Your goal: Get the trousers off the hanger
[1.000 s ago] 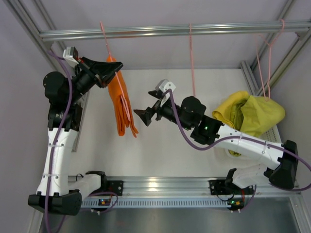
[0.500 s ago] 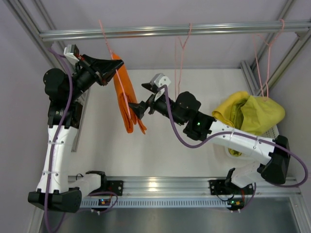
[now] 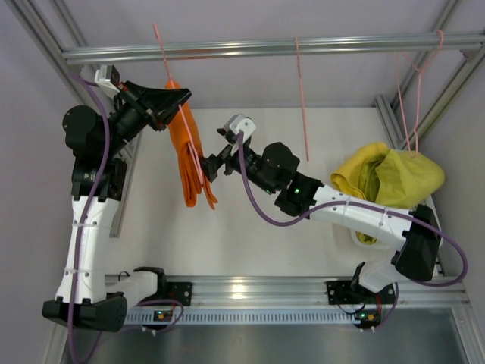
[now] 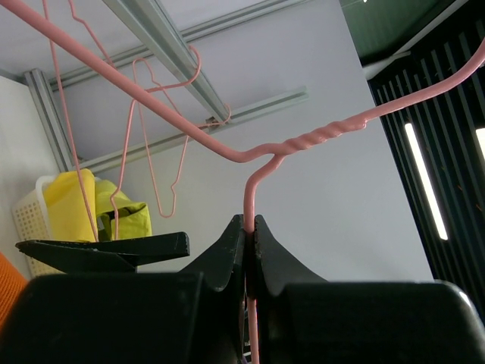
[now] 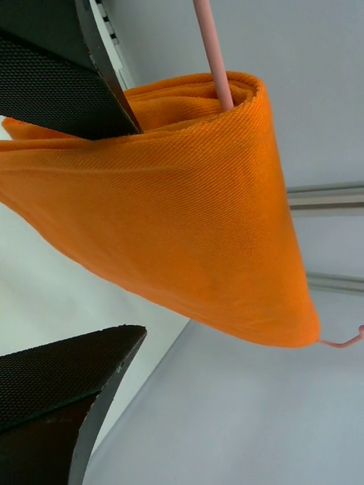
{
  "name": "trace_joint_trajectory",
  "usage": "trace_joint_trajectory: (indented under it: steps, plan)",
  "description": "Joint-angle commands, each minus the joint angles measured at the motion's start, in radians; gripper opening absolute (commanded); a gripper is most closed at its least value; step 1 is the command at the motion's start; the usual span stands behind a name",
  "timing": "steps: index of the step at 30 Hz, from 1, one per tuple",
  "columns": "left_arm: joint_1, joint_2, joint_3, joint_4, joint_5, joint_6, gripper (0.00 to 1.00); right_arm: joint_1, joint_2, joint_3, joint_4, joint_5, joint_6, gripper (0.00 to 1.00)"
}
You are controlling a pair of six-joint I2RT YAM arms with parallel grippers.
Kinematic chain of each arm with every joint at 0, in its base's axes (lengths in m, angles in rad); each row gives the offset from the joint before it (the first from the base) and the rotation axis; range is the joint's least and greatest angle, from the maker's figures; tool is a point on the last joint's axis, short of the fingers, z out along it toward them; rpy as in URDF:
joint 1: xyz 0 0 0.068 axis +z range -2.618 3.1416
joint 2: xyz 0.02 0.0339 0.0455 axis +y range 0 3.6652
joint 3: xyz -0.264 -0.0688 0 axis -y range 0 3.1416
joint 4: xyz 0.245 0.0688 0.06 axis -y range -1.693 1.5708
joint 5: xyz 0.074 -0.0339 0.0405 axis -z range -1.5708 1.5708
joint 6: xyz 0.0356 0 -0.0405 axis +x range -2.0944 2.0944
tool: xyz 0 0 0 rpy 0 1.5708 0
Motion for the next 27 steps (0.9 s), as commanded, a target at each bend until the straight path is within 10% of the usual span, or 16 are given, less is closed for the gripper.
trace_joint_trajectory:
  steps: [1, 27]
  plan:
    - [-0.01, -0.032, 0.067, 0.175, -0.019, -0.005, 0.0, 0.015, 0.002, 0.048, 0.106, -0.041, 0.007, 0.96]
    - [-0.025, -0.014, 0.026, 0.227, -0.023, -0.017, 0.0, 0.078, -0.036, 0.006, 0.103, -0.069, -0.037, 0.99]
